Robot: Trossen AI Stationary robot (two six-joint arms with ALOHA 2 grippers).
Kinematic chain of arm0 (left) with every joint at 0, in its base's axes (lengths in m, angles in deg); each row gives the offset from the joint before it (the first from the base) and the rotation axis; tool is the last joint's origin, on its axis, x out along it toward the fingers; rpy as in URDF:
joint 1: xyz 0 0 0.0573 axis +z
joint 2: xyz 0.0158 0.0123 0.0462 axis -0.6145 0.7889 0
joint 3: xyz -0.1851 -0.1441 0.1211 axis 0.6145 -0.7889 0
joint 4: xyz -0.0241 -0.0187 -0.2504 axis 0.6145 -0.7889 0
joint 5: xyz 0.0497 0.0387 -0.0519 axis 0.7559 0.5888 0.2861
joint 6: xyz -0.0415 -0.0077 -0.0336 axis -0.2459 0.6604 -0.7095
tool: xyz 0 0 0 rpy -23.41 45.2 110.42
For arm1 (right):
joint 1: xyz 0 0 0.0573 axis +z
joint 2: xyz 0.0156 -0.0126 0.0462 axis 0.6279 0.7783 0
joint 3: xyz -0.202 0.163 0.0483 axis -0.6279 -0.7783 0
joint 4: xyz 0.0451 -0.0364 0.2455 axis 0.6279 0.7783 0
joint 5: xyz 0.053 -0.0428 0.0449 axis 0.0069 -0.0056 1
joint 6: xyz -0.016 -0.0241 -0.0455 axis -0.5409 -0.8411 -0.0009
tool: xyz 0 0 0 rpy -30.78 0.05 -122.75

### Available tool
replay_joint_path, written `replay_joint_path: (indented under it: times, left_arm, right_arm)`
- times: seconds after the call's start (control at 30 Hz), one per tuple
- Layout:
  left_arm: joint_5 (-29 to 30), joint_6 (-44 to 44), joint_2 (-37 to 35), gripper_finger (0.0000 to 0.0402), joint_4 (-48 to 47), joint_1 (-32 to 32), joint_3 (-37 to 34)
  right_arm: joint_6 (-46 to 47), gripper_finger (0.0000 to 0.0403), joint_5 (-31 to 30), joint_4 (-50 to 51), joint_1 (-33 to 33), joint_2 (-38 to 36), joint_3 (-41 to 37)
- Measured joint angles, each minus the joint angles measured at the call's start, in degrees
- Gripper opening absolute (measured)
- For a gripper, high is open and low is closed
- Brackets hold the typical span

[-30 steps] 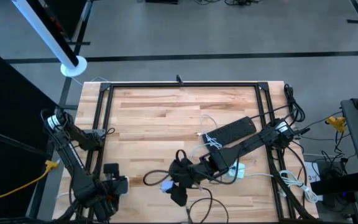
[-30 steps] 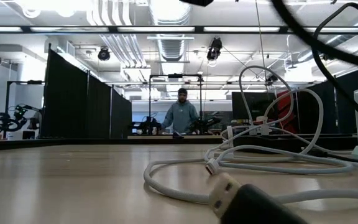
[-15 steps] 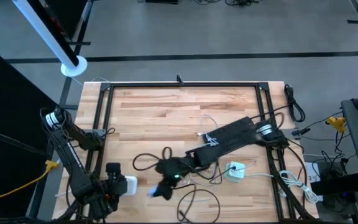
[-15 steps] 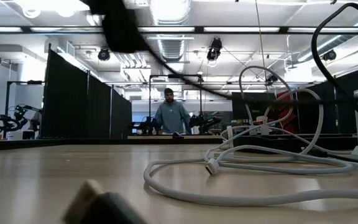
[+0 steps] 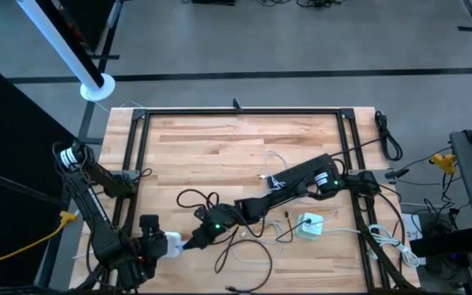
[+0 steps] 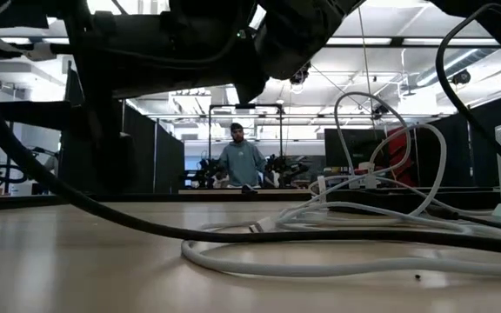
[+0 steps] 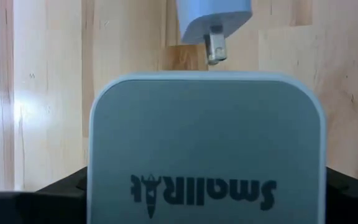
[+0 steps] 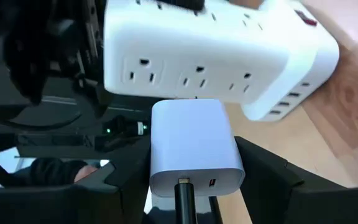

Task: Plug in charger cables
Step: Insert the purple charger adapter into the left white outlet extension

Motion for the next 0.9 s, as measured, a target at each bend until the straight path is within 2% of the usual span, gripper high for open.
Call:
replay_joint_path:
  times: [0.13, 0.4, 0.9]
  left_arm:
    - [0.89, 0.02, 0.02, 0.03, 0.11, -0.08, -0.07]
    - [2.14, -0.05, 0.02, 0.03, 0.38, -0.08, -0.2]
    - [16.94, -5.45, 0.0, 0.03, 7.98, -3.24, -4.95]
  right_arm:
    - [2.38, 0.0191, -2.27, -0.34, -0.14, 0.12, 0.11]
    - [4.52, 0.0191, -2.4, -0.27, -0.2, 0.22, 0.09]
    - [2.85, 0.0191, -0.01, 2.6, 0.85, 0.22, 0.06]
